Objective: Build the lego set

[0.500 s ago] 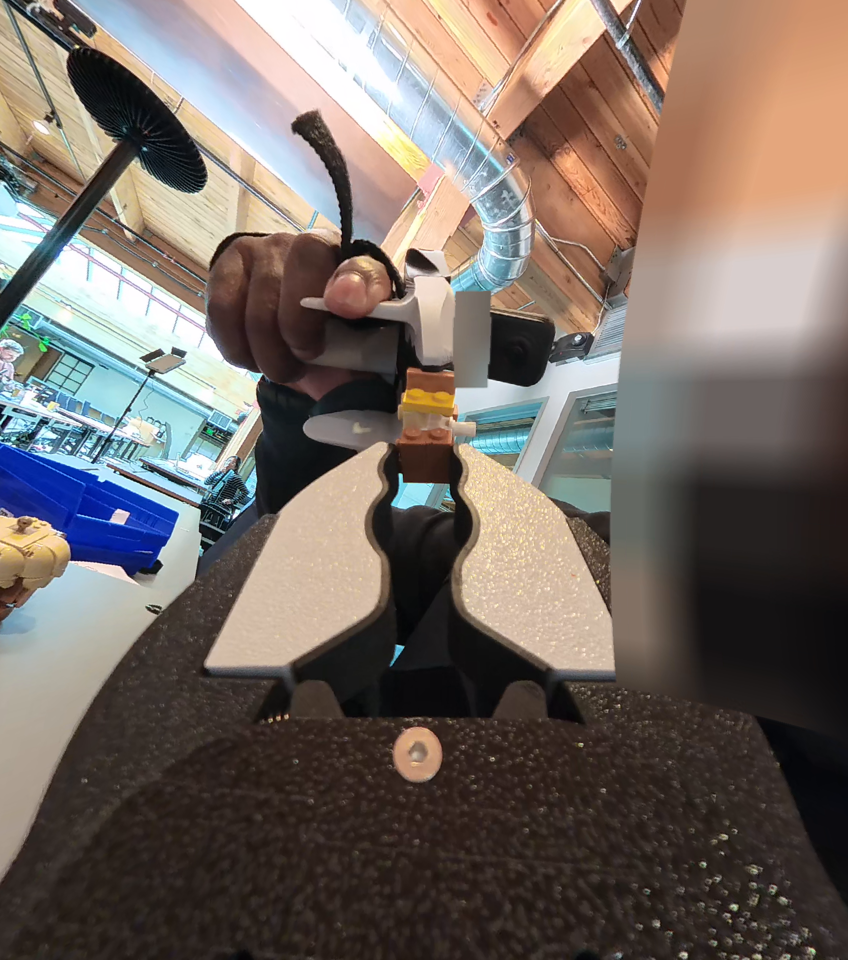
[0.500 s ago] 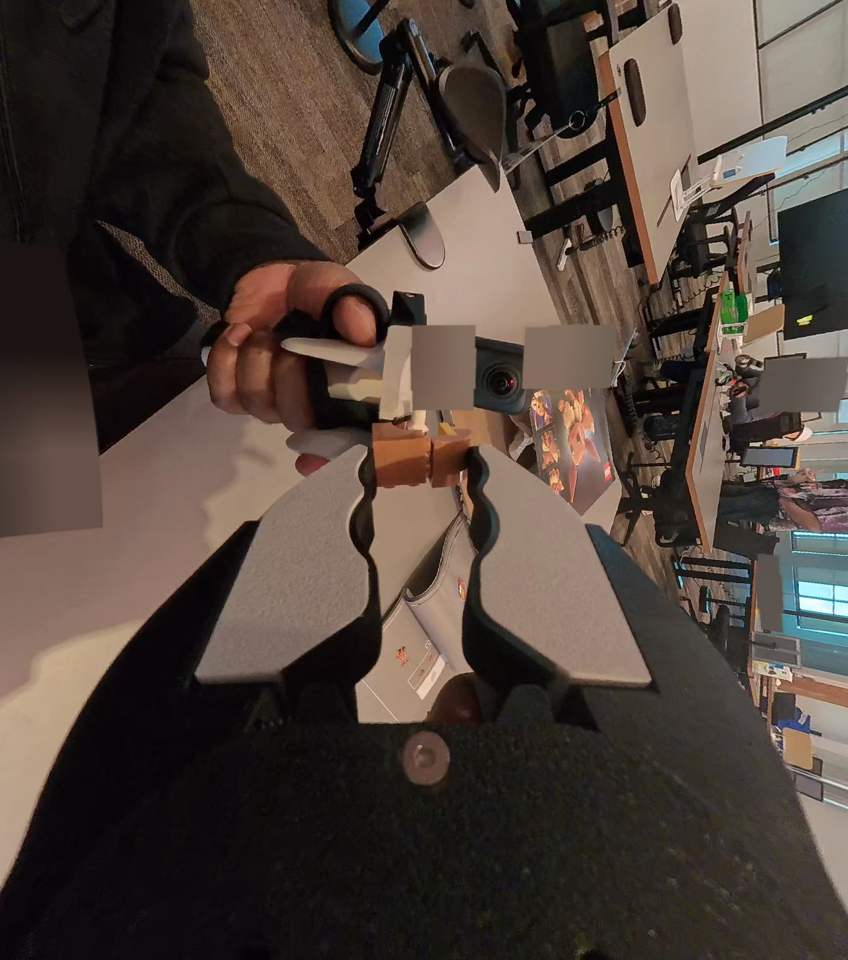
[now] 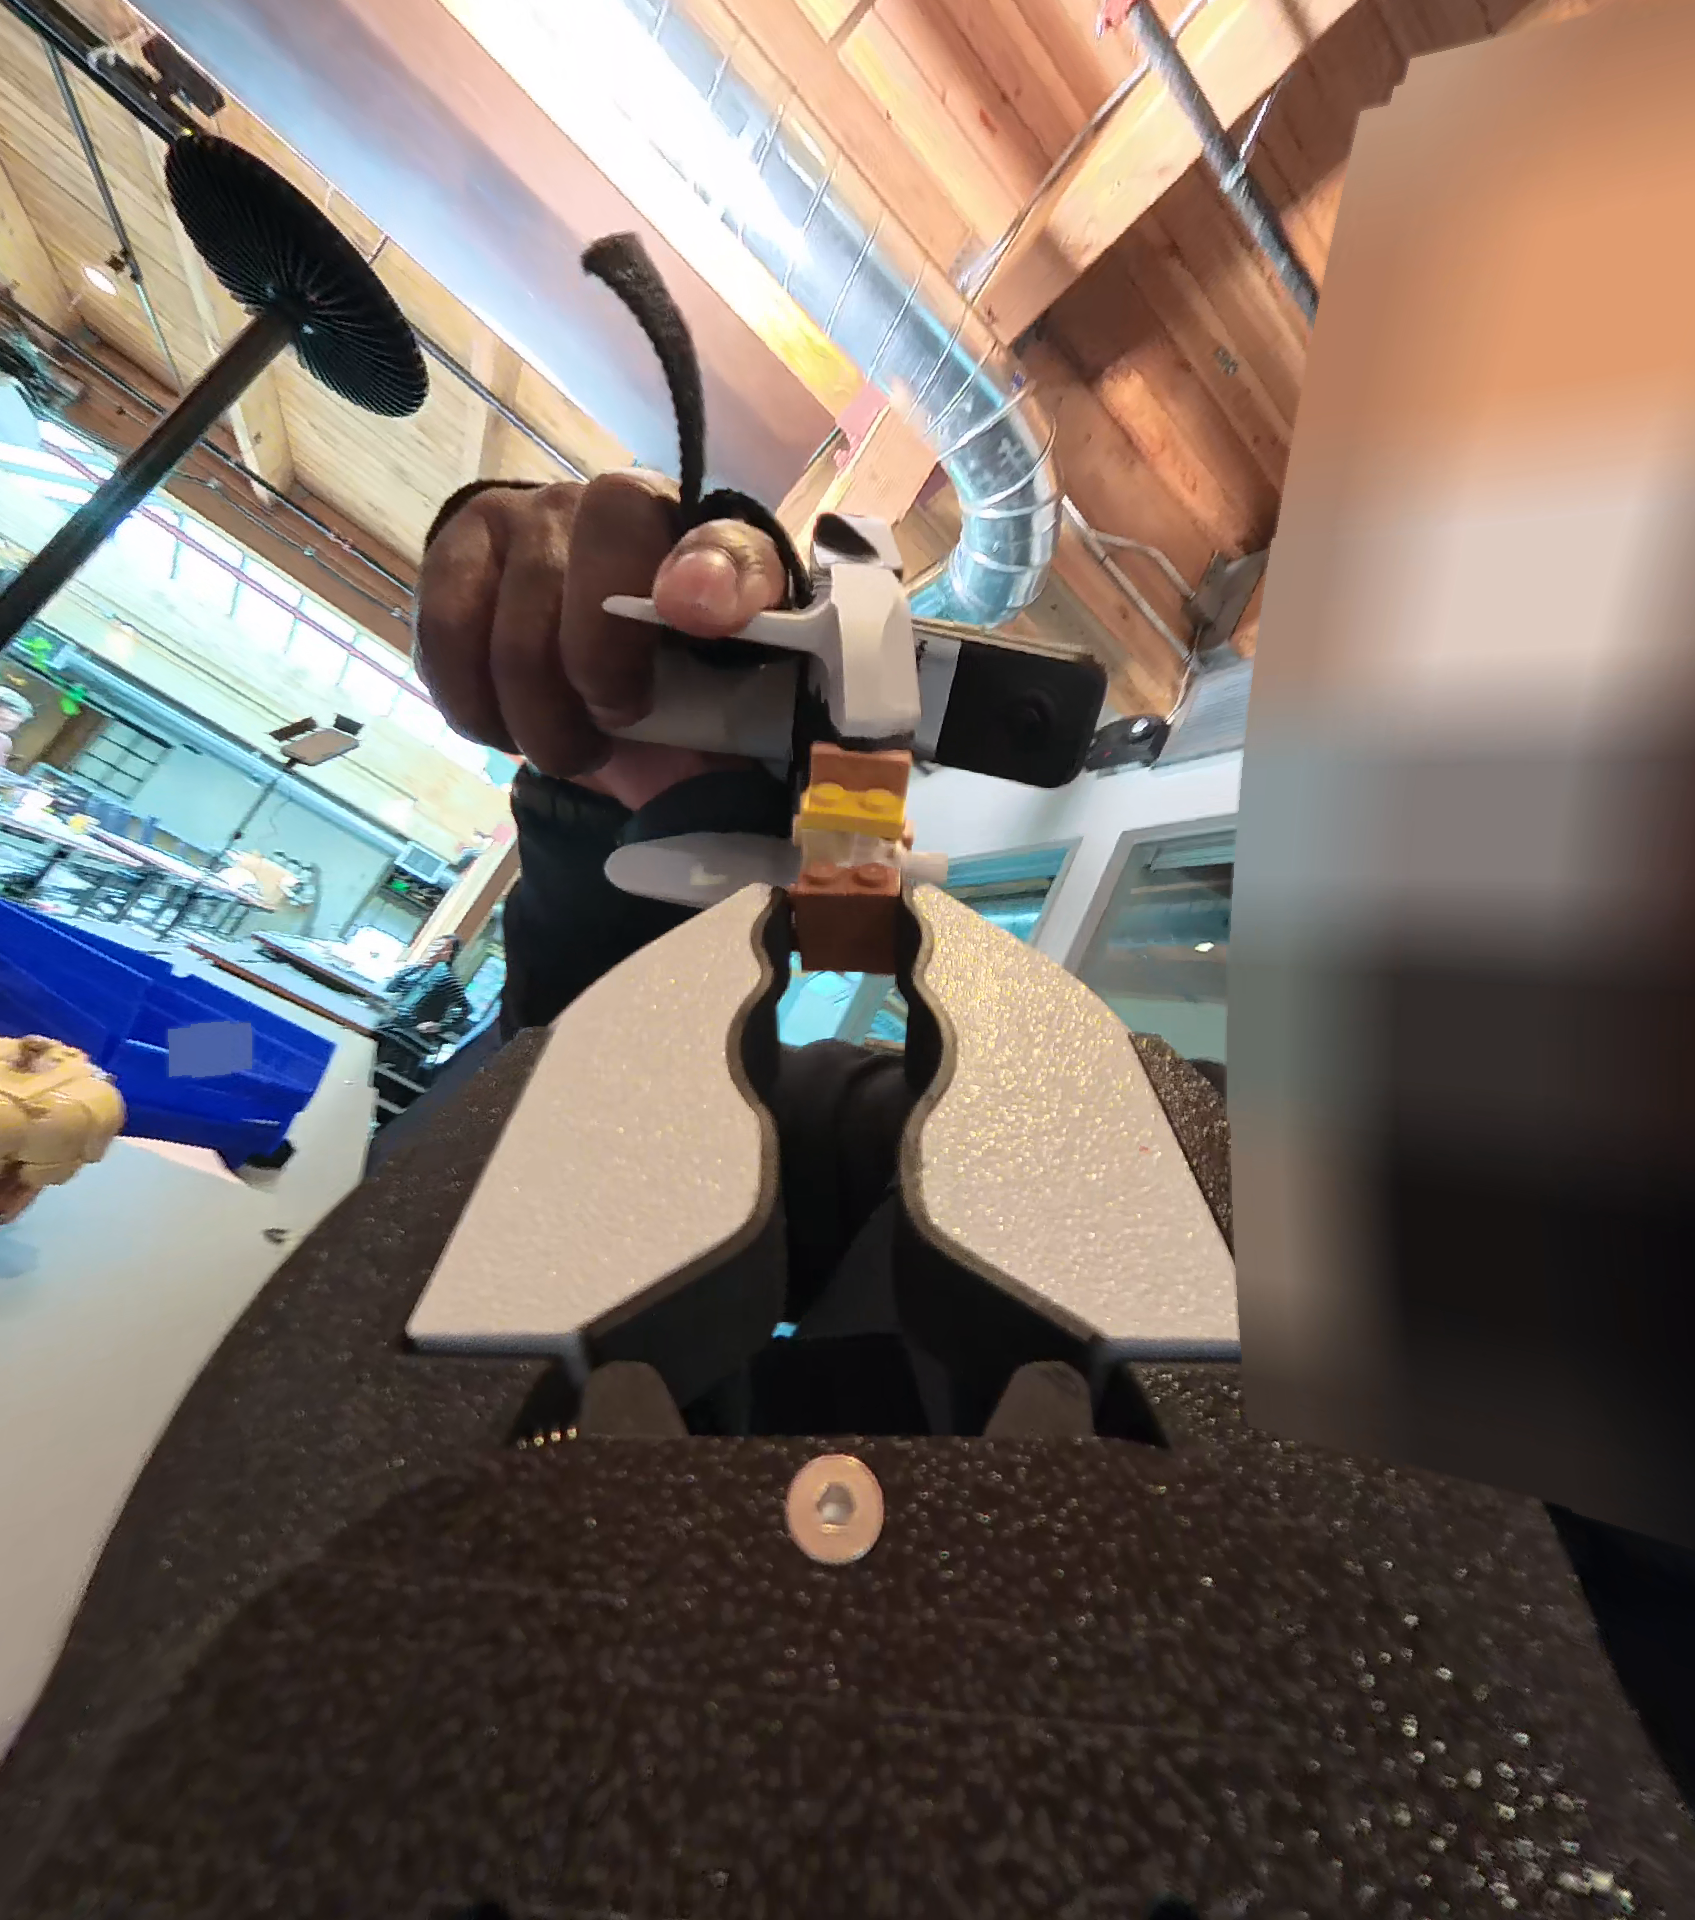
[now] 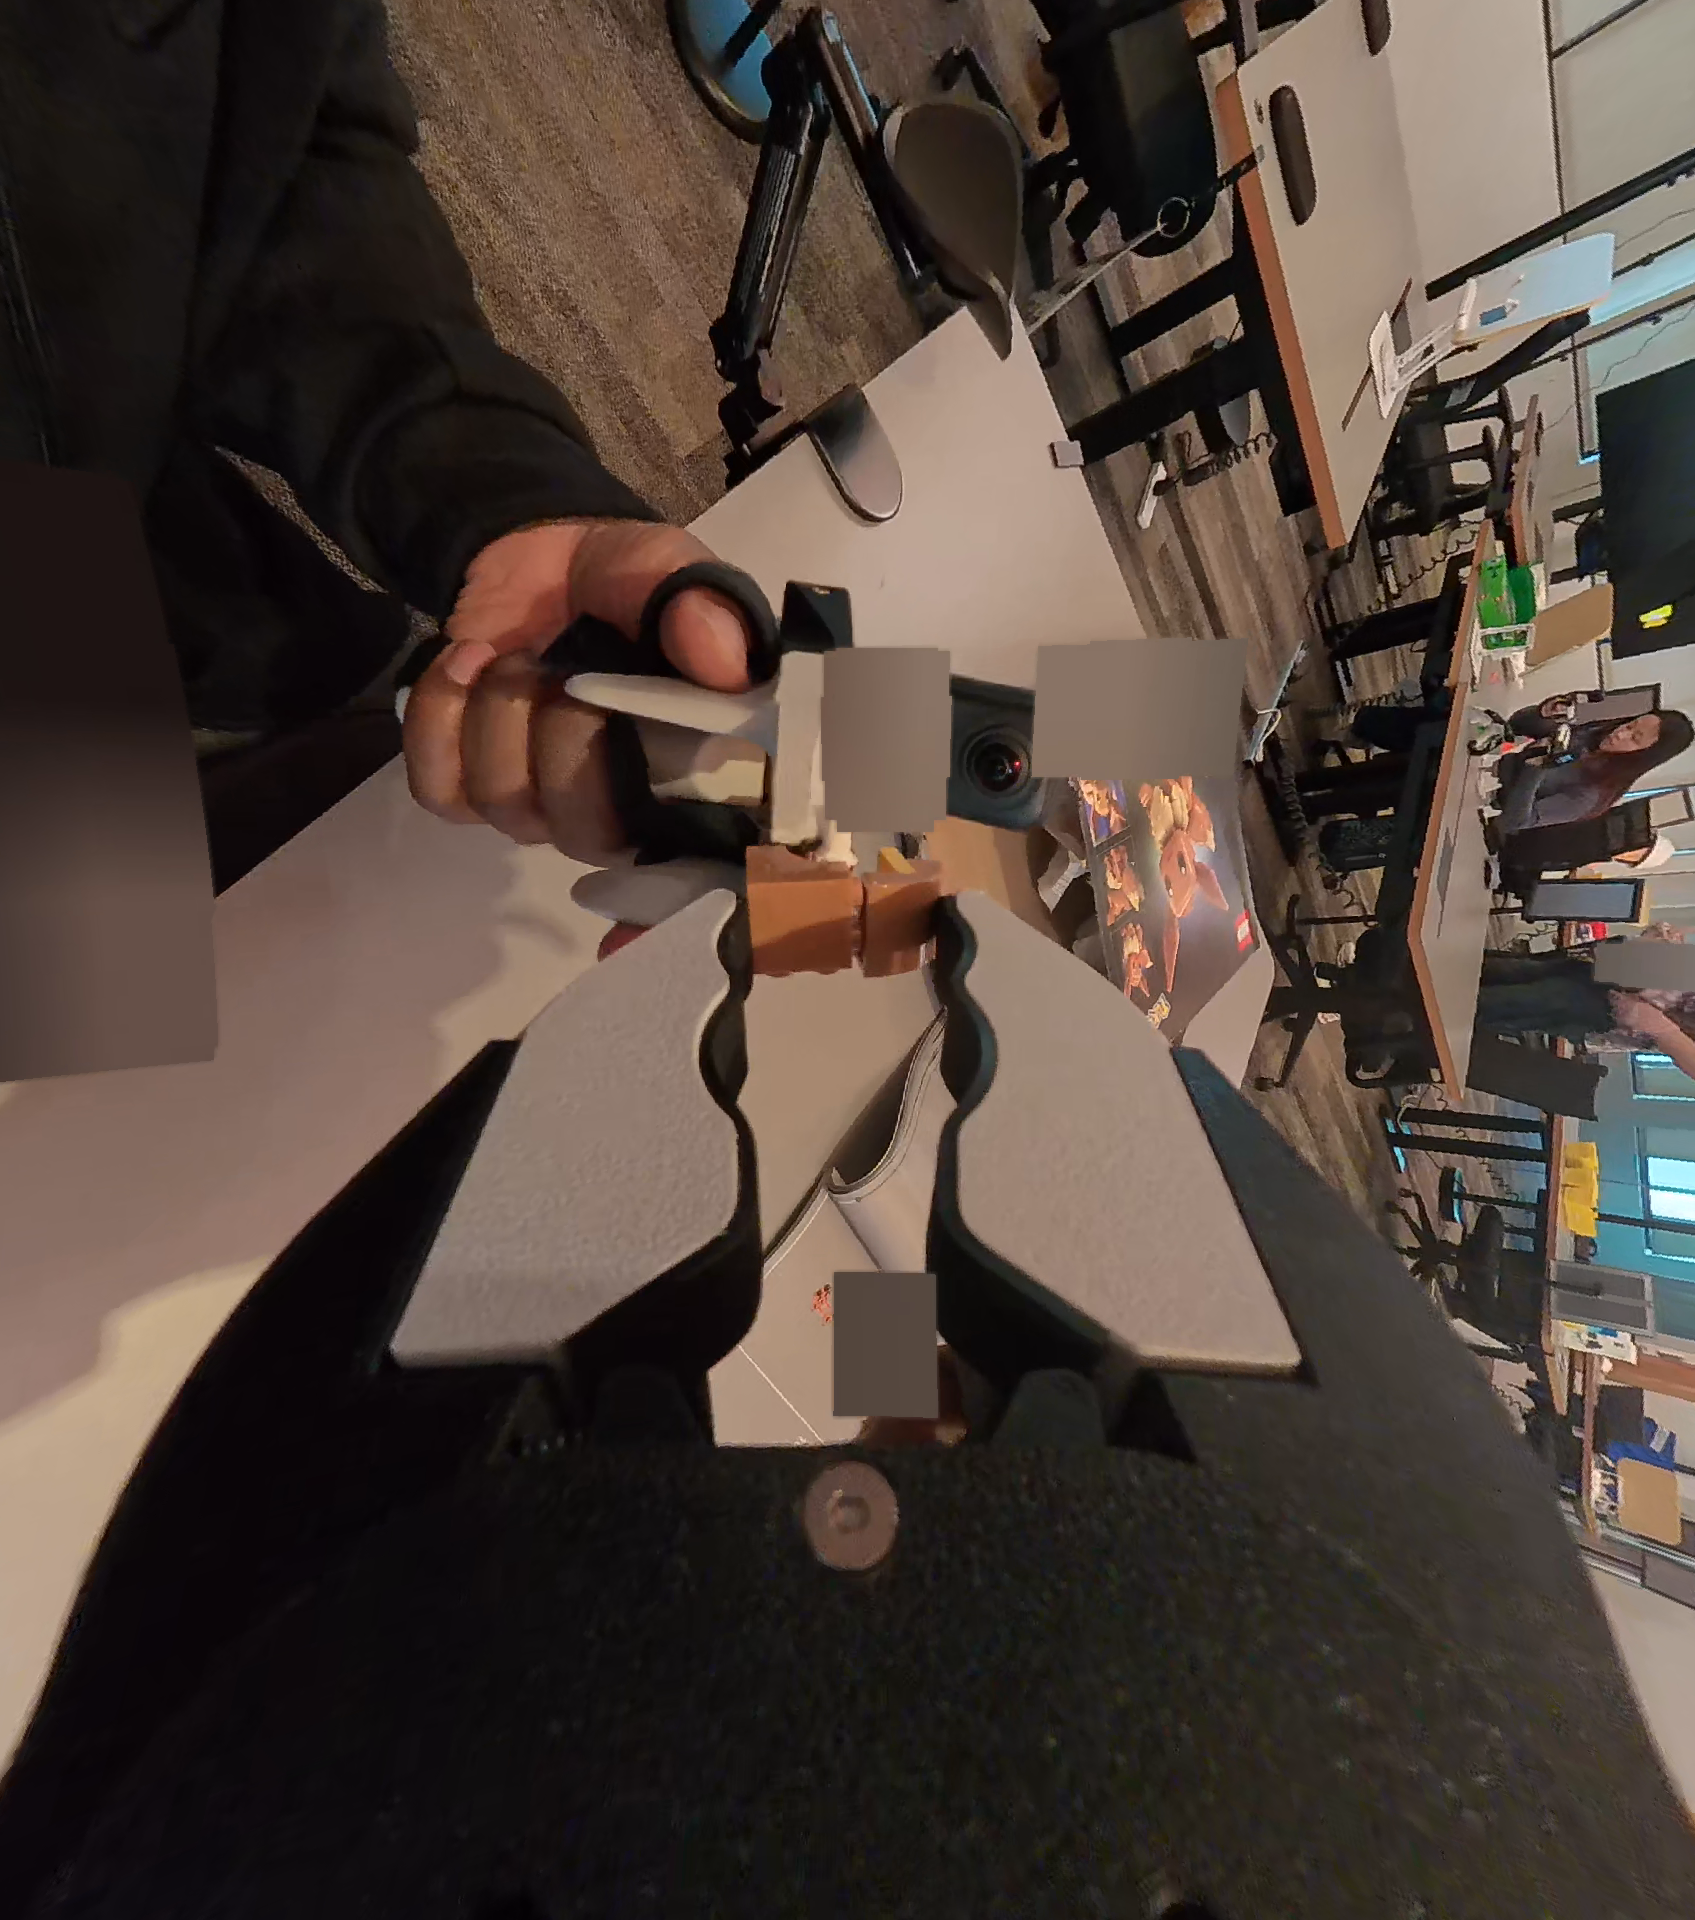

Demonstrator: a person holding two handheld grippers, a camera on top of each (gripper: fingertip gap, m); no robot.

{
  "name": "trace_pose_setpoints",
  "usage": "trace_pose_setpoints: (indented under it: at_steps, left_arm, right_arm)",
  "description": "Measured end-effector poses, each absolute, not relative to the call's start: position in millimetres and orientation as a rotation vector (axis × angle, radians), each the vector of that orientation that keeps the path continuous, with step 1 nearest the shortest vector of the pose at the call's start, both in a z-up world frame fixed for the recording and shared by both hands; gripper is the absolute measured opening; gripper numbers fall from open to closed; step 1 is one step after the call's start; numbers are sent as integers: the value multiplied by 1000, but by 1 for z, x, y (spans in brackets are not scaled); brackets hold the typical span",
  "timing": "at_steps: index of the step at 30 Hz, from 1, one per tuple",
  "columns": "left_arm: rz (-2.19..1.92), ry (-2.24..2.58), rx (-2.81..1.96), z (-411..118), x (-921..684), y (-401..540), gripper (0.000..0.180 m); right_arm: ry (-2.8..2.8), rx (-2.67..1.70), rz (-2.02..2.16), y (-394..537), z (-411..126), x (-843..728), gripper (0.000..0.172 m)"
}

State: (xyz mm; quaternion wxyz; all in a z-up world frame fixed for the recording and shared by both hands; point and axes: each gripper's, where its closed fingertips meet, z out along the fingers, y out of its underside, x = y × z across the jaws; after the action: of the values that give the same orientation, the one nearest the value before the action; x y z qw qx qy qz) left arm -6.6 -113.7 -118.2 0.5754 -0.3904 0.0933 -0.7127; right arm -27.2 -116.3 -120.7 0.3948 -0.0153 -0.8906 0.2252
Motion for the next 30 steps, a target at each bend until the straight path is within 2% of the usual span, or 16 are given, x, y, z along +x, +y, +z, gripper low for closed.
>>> trace_pose_setpoints:
  at_steps: [13,18,30]
  left_arm:
    - [-1667,193,-852,-116,-16,-113,18]
    - [-1653,182,-810,-114,-19,-113,18]
    - [-1677,183,-831,-118,-15,-111,18]
  right_arm:
    - [-2236,-35,549,-116,-120,-35,34]
    - [-2260,-90,527,-111,-123,-38,40]
    - [-2238,-87,576,-113,-119,-36,37]
